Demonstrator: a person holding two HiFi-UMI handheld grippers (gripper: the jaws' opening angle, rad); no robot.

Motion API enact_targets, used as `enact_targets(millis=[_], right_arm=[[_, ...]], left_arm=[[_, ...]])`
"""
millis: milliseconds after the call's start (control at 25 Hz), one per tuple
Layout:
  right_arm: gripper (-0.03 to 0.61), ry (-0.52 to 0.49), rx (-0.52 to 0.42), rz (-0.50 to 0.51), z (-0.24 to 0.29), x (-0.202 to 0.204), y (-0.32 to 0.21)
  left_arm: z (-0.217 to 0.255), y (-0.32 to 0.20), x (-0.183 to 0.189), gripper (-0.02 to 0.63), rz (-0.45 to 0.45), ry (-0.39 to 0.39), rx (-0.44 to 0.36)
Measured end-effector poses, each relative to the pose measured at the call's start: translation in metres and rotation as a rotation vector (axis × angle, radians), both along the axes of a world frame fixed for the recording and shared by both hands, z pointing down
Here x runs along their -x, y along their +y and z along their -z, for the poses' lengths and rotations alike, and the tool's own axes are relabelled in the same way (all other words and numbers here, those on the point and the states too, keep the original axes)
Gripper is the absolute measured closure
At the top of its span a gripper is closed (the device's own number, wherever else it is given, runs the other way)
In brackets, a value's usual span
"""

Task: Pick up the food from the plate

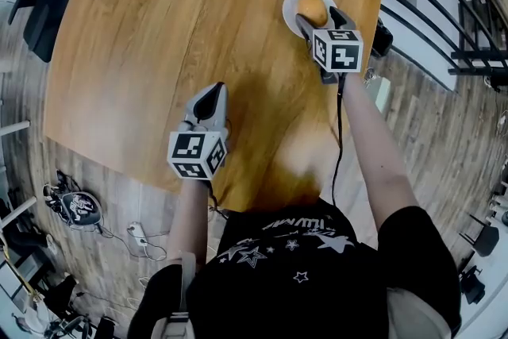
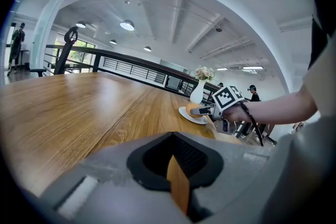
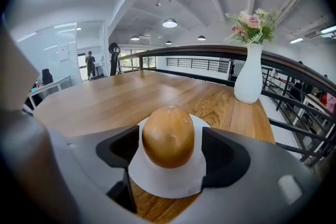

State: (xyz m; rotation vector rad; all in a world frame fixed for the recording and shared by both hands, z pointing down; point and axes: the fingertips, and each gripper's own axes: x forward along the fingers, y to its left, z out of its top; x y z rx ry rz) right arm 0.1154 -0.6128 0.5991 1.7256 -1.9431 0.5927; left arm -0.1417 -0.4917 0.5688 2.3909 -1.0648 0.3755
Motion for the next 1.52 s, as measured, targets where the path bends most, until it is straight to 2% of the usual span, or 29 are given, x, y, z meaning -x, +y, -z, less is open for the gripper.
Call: enact_targets(millis=[320, 640, 1520], right_arm=[[0.252, 0.036, -0.002, 0.004, -0.004, 0.002, -0.007], [0.255, 0.046, -0.032, 0.031, 0.012, 0.01, 0.0], [0.255, -0.009, -0.183, 0.111, 0.115, 0.042, 0.091]], left_arm=[[-0.002, 0.0, 0.008, 0.612, 0.013, -0.002, 0.005], [0.007, 0.004, 0.011, 0.612, 0.017, 0.0, -0.013], [0.076, 0.075, 0.005, 0.612, 0.008, 0.013, -0.142]])
